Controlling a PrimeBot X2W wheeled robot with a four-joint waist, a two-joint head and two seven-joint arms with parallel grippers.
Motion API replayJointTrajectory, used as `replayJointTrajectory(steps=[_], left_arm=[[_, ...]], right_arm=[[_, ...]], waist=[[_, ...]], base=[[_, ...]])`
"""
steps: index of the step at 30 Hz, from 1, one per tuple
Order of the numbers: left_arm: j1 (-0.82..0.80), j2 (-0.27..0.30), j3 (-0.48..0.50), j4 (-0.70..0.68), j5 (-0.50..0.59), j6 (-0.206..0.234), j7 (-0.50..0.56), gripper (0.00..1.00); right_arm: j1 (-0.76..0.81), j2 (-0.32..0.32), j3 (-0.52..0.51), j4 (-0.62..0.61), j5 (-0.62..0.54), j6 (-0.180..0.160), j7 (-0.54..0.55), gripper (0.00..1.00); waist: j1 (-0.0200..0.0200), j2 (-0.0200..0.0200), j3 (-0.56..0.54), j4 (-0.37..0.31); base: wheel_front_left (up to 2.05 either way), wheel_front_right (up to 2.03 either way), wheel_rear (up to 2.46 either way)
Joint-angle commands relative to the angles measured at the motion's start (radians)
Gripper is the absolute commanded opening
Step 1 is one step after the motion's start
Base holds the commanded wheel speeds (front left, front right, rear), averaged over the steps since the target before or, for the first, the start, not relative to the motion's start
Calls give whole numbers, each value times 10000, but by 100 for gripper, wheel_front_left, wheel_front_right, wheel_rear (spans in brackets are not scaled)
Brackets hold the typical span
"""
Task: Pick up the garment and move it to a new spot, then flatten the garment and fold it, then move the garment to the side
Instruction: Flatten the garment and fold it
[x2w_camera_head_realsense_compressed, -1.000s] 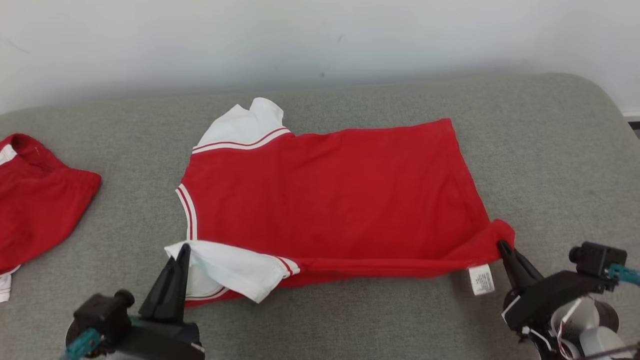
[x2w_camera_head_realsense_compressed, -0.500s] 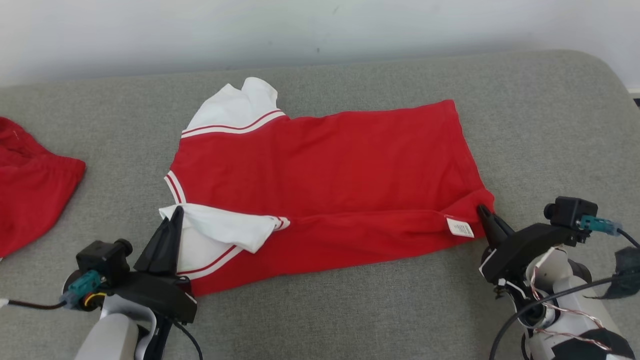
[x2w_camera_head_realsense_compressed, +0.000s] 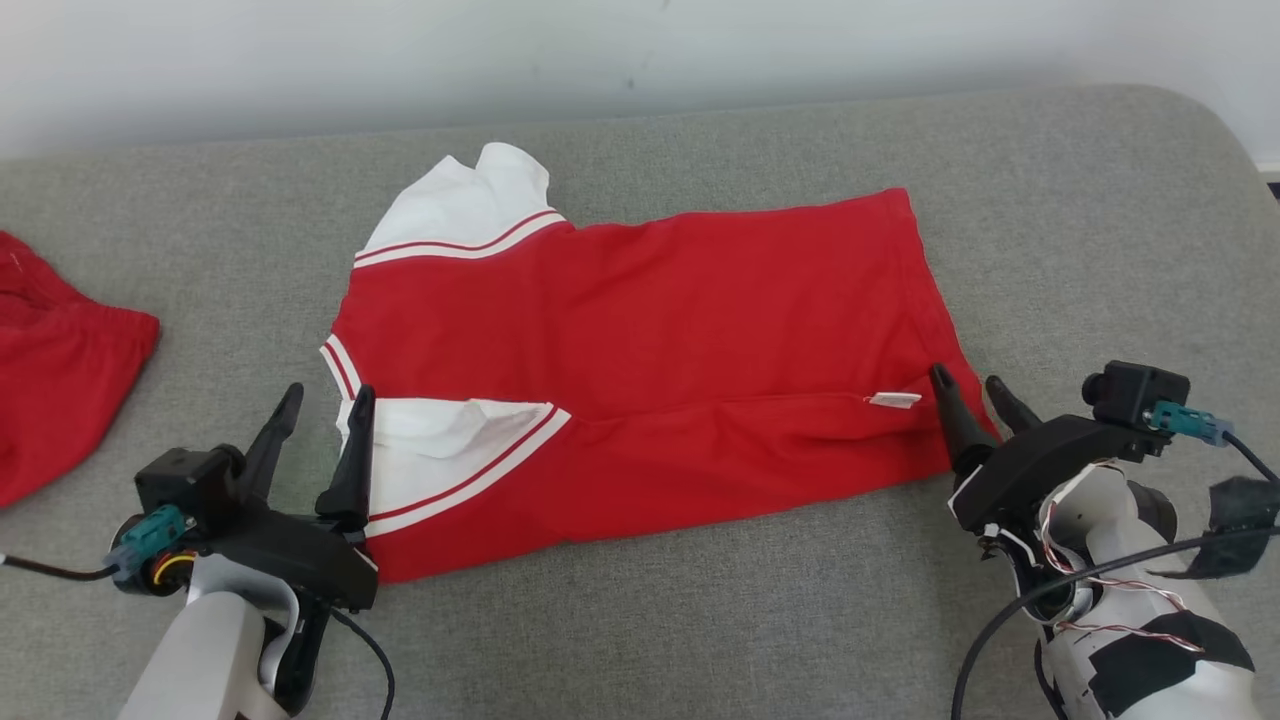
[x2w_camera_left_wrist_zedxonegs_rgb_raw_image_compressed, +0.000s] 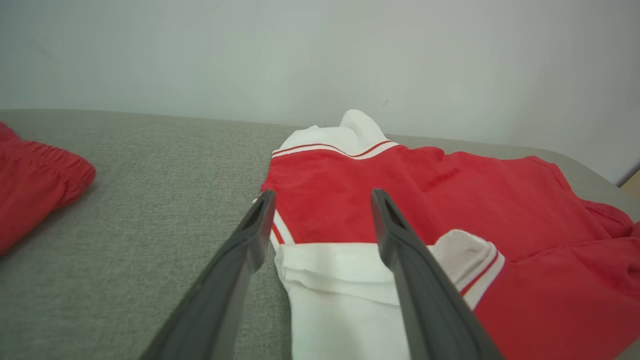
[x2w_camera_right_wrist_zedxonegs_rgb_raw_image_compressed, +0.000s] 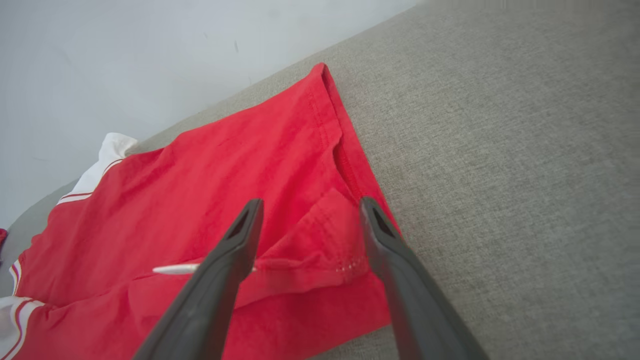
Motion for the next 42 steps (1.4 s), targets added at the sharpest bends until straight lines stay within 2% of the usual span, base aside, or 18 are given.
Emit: replayJointTrajectory(steps=[1, 12, 19, 26, 42], left_arm=[[209, -20, 144, -138, 87, 40, -75, 100], [2733, -443, 1180, -2347, 321, 296, -86, 100], [3939, -758, 1426, -3122, 518, 371, -87, 100], [3921, -841, 1468, -2851, 705, 258, -88, 100], [2953, -1080, 1319, -1124, 1243, 83, -88, 100]], right_arm=[[24, -124, 106, 39, 41, 1, -206, 100], [1395, -957, 360, -834, 286, 1, -1004, 100], [2474, -1411, 325, -1648, -146, 1, -697, 100], [2487, -1414, 265, -1597, -780, 1, -535, 100], [1181, -1025, 761, 300, -1407, 1, -821, 100]], waist=[[-1, -1, -105, 45], [-1, -1, -597, 331], [-1, -1, -613, 457], [-1, -1, -484, 456], [-1, -1, 58, 413]], base=[[0, 0, 0], [0, 0, 0], [0, 0, 0], [0, 0, 0], [0, 0, 0]])
